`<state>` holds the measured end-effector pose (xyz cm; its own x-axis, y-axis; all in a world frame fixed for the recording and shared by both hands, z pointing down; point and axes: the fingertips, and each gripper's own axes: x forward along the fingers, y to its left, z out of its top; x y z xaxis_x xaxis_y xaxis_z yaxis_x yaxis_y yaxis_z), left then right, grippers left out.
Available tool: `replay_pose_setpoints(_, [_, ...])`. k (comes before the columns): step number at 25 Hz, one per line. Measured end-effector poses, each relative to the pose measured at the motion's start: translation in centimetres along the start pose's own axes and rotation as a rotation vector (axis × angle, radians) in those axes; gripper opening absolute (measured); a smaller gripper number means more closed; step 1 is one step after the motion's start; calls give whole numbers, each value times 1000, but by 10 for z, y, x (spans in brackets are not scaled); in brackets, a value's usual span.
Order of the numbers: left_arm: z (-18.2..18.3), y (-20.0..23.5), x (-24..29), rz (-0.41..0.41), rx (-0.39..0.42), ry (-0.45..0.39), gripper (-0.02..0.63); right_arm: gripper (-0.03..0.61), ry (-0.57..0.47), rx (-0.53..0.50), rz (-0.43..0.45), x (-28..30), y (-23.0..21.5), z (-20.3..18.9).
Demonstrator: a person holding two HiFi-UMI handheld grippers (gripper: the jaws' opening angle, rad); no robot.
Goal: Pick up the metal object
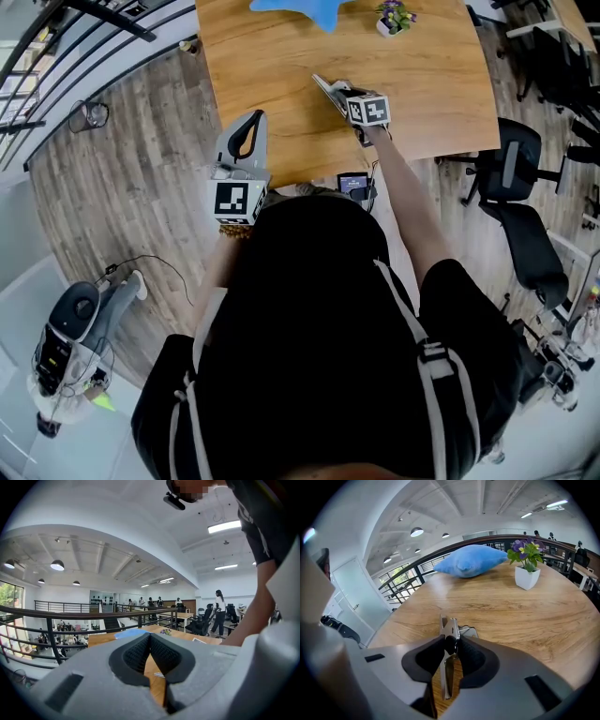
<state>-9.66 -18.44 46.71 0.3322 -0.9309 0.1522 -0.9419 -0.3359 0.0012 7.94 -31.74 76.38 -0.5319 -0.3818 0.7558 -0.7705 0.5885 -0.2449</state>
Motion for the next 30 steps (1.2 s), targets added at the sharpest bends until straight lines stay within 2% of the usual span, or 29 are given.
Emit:
replay_pose_setpoints(21, [-1,-12,-5,-51,25,-6,3,69,-96,54,19,-25,9,22])
replay_pose_setpoints(30, [8,-5,-3,-52,41,-11,5,66,-177,70,0,-45,13,54])
